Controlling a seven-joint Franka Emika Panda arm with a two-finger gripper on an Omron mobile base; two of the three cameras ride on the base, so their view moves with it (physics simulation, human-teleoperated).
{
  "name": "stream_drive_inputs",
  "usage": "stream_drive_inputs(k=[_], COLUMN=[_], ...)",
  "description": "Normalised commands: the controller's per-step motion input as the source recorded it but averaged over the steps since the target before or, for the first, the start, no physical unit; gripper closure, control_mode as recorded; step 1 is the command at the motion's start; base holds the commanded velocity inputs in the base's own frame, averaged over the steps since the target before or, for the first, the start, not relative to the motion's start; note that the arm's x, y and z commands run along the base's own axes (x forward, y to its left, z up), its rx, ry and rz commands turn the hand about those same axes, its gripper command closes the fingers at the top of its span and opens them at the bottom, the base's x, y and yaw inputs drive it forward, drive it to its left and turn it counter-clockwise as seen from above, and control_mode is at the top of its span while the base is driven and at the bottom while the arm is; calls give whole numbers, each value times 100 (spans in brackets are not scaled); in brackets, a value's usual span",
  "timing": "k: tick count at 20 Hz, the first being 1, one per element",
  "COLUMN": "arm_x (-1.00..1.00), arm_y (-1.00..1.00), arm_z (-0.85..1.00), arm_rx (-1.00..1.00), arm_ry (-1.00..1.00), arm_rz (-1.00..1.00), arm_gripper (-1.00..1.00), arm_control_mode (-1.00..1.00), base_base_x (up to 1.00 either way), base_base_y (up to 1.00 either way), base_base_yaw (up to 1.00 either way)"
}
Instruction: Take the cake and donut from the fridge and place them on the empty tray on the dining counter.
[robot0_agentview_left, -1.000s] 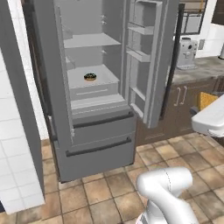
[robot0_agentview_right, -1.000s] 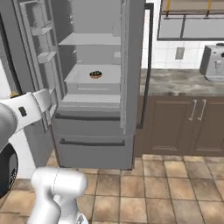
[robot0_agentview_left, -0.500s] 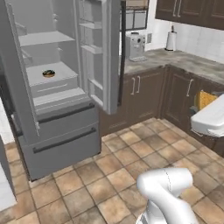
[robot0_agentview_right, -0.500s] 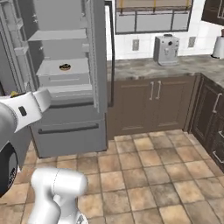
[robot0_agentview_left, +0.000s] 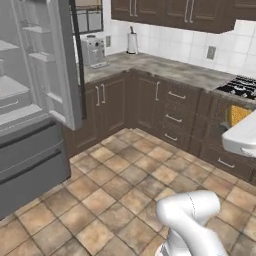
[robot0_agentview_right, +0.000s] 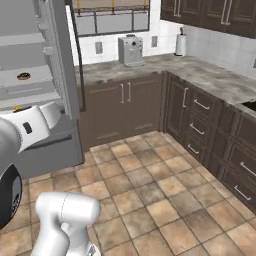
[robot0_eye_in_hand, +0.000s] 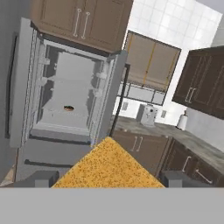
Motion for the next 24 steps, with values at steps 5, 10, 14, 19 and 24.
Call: stream_drive_inputs(k=[5,10,14,19,24], arm_x=[0,0,0,0,0], arm_y=[0,0,0,0,0], arm_z=[0,0,0,0,0], arm_rx=[0,0,0,0,0], arm_ry=[0,0,0,0,0], arm_rz=[0,0,0,0,0], arm_gripper=[100,100,100,100,100], arm_control_mode=[100,100,100,100,100], base_base_x=[3,9,14,23,24], base_base_y=[2,5,17,20,16], base_base_yaw=[-59,-63,-65,-69,-73])
